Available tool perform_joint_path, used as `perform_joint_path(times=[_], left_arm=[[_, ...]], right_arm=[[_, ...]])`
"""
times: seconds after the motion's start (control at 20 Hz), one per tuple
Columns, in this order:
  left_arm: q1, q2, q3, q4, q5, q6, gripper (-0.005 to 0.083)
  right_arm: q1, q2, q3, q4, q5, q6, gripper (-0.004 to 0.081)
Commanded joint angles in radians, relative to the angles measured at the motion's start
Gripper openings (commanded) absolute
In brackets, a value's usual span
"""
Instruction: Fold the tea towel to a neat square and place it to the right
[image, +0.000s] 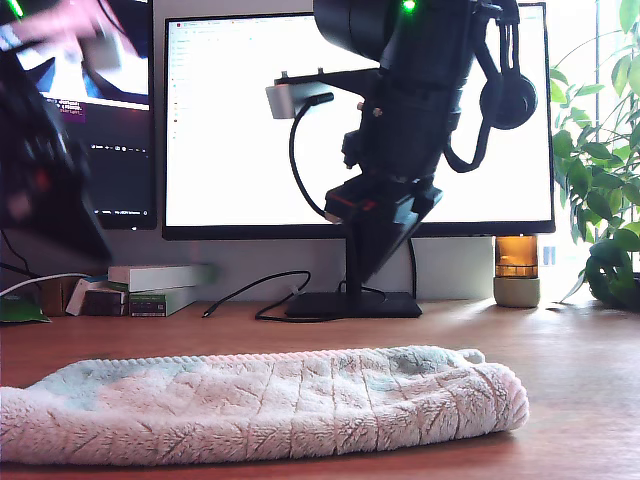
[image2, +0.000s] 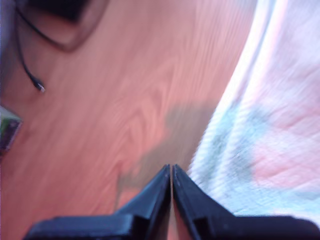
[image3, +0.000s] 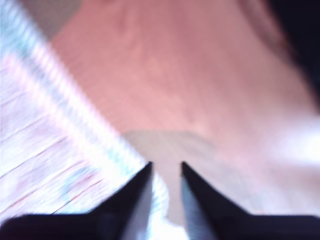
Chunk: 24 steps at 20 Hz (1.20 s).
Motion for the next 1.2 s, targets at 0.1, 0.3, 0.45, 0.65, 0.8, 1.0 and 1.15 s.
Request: perform_joint_path(times=[0.1,0.3,0.45,0.65,0.8,1.0,1.15], left_arm=[[0.002,-0.001,0.003,-0.071,0.122,-0.110,-0.0019],[0.005,-0.002,0.000,-0.107,0.230,-0.122,-0.0019],[0.024,-0.026,-0.013,-0.105,0.262,-0.129,-0.0019],[0.045,-0.073,-0.024,-0.103,0.300,-0.140,-0.0019],[0.073,-0.079,-0.076,-0.076,0.362,-0.160,-0.0019],[0.067,-0.078,-0.144,-0.019,0.370,-0.179,-0.0019],[0.064,-0.077,-0.146,-0.016,0.366,-0.180,-0.0019]], right_arm=[[-0.003,0.002,-0.001,-0.065,-0.131,0.023,-0.0010],[-0.031,0.001,-0.005,-0.085,-0.306,0.023,-0.0011],[-0.061,-0.032,-0.031,-0.060,-0.357,0.016,-0.0011],[-0.087,-0.130,-0.145,0.015,-0.408,0.017,-0.0011],[-0.095,-0.216,-0.276,0.117,-0.444,0.017,-0.0011],[-0.109,-0.247,-0.407,0.151,-0.520,0.017,-0.0011],[-0.139,-0.241,-0.459,0.182,-0.526,0.017,-0.0011]])
